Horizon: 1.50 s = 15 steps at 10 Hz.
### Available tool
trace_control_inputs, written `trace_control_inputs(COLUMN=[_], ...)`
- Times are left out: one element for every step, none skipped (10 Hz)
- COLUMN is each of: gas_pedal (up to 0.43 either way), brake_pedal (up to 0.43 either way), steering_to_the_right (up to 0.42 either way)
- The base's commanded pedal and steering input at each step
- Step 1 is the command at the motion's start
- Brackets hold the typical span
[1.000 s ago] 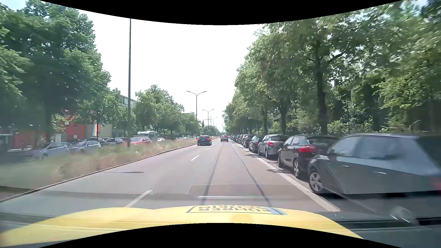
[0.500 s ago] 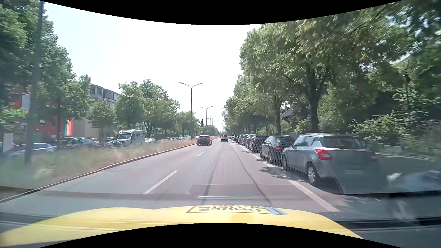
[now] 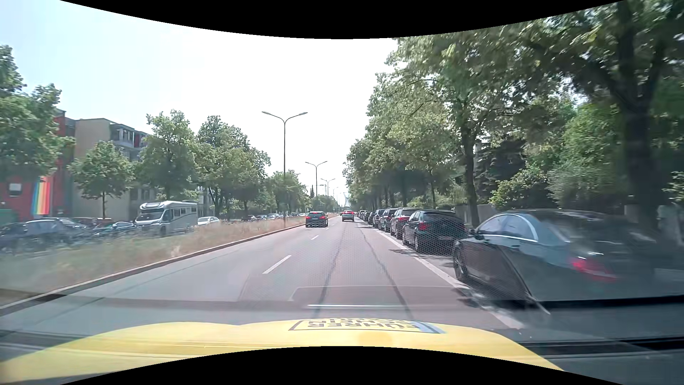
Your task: Follow the waypoints while adhering to traffic rules and regulations
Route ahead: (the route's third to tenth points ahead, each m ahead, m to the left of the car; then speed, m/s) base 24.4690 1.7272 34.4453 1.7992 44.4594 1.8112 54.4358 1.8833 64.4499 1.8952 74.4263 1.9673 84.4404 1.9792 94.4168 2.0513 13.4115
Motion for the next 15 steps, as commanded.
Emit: trace_control_inputs(gas_pedal=[0.047,0.047,0.047,0.047,0.047,0.047,0.047,0.047,0.047,0.047,0.047,0.047,0.047,0.047,0.047], brake_pedal=[0.0,0.0,0.0,0.0,0.0,0.0,0.0,0.0,0.0,0.0,0.0,0.0,0.0,0.0,0.0], steering_to_the_right=[0.0,0.0,0.0,0.0,0.0,0.0,0.0,0.0,0.0,0.0,0.0,-0.001,-0.001,-0.002,-0.002])
